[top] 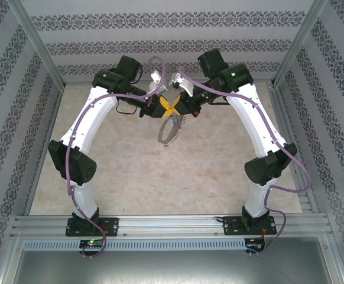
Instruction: Put the keys on the keyring
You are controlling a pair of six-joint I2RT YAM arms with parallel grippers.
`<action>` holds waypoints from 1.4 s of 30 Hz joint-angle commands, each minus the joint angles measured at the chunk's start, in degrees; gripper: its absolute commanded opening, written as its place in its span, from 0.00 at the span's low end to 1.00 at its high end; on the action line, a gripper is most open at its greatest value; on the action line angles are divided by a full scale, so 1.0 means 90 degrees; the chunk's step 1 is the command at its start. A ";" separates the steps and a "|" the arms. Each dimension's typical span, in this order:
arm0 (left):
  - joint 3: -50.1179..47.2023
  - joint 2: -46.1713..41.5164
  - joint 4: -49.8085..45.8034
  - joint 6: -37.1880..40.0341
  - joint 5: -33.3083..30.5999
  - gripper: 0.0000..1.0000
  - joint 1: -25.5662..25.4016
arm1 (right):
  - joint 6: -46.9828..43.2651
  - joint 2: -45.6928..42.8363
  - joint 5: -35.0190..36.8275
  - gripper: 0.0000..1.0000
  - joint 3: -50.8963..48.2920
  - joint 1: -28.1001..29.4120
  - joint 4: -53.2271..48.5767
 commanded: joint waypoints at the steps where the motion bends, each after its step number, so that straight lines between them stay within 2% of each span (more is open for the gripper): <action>1: 0.0139 0.0038 -0.0059 0.0137 0.0391 0.15 -0.0066 | -0.0051 -0.0016 -0.0201 0.00 0.0133 0.0065 0.0166; 5: 0.0128 0.0057 -0.0119 0.0194 0.0391 0.13 -0.0102 | -0.0028 -0.0026 -0.0206 0.00 0.0124 0.0065 0.0231; 9: 0.0101 0.0055 -0.0159 0.0248 0.0381 0.00 -0.0125 | -0.0010 -0.0035 -0.0188 0.00 0.0123 0.0066 0.0272; 20: 0.0088 0.0046 -0.0151 0.0252 0.0424 0.00 -0.0145 | 0.0167 -0.0186 -0.0370 0.00 -0.0132 -0.0016 0.0651; 23: 0.0089 0.0043 -0.0103 0.0171 0.0381 0.10 -0.0151 | 0.0217 -0.0255 -0.0540 0.00 -0.0213 -0.0076 0.0762; 27: 0.0083 0.0041 -0.0081 0.0161 0.0390 0.11 -0.0147 | 0.0230 -0.0270 -0.0566 0.00 -0.0224 -0.0101 0.0792; 30: 0.0083 0.0048 -0.0067 0.0161 0.0414 0.09 -0.0144 | 0.0236 -0.0270 -0.0586 0.00 -0.0236 -0.0100 0.0797; 33: 0.0064 0.0029 -0.0045 0.0164 0.0484 0.00 -0.0144 | 0.0258 -0.0260 -0.0610 0.00 -0.0242 -0.0100 0.0835; 38: -0.0019 -0.0013 0.0146 0.0102 0.0651 0.00 -0.0146 | 0.0376 -0.0304 -0.0626 0.00 -0.0364 -0.0100 0.1047; 42: -0.0370 -0.0201 0.0890 -0.0312 0.0655 0.00 -0.0146 | 0.0668 -0.0469 -0.0704 0.02 -0.0710 -0.0173 0.1533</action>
